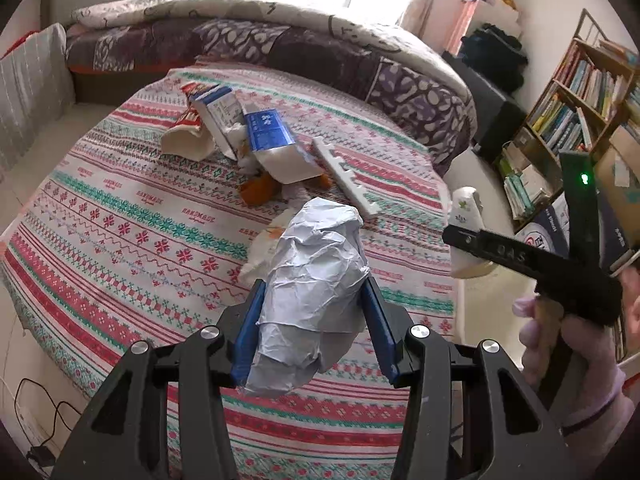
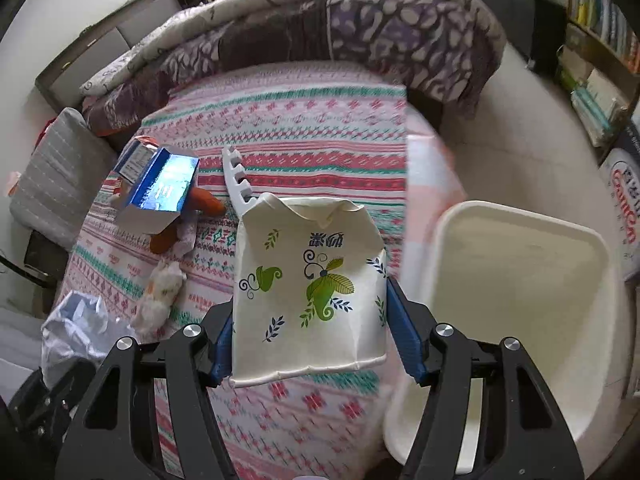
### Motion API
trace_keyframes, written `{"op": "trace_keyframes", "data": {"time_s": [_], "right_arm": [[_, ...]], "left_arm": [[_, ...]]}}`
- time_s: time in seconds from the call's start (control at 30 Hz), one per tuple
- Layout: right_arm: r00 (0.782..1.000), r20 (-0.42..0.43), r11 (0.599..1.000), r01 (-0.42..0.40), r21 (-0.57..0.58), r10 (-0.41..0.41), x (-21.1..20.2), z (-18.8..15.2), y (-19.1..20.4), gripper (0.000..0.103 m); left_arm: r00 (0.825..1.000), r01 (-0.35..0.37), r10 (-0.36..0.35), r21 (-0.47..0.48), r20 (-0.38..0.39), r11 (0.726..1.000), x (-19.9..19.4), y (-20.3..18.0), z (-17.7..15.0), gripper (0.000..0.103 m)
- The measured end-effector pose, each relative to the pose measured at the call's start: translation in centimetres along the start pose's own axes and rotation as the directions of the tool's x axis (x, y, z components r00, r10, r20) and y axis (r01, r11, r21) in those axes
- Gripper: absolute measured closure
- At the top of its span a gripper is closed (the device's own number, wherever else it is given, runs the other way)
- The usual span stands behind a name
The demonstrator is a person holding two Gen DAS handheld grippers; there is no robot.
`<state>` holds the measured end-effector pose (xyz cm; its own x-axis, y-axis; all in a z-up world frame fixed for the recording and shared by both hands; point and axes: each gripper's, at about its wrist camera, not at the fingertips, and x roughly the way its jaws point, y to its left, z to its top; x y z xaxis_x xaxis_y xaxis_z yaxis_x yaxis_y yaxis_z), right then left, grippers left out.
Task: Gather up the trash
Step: 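Drop paper cup into cream bin with right tool while left tool drops crumpled paper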
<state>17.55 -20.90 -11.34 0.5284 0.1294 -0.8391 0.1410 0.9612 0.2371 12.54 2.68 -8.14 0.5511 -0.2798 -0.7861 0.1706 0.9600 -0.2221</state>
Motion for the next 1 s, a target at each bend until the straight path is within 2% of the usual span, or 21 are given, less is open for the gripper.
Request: {"op": "trace_keyframes", "data": {"time_s": [0.33, 0.63, 0.9, 1.0], "right_arm": [[0.993, 0.046, 0.994, 0.106, 0.027, -0.107, -3.8, -2.8, -4.3, 0.039], [0.982, 0.024, 0.971, 0.179, 0.162, -0.185, -4.5, -4.6, -12.0, 0.037], [0.969, 0.055, 0.938, 0.219, 0.267, -0.242, -6.5, -5.6, -17.2, 0.016], [0.963, 0.068, 0.926, 0.228, 0.3, -0.259, -7.5, -5.8, -18.9, 0.014]], "left_arm": [[0.999, 0.03, -0.032, 0.052, 0.023, 0.998, -1.1, -4.5, -1.2, 0.055], [0.998, 0.068, -0.067, 0.183, -0.013, 0.981, 0.8, -11.6, -1.8, 0.055], [0.993, 0.117, -0.103, 0.286, -0.062, 0.951, 3.3, -18.0, -1.4, 0.055], [0.99, 0.135, -0.116, 0.307, -0.079, 0.942, 4.2, -20.2, -1.1, 0.055]]}}
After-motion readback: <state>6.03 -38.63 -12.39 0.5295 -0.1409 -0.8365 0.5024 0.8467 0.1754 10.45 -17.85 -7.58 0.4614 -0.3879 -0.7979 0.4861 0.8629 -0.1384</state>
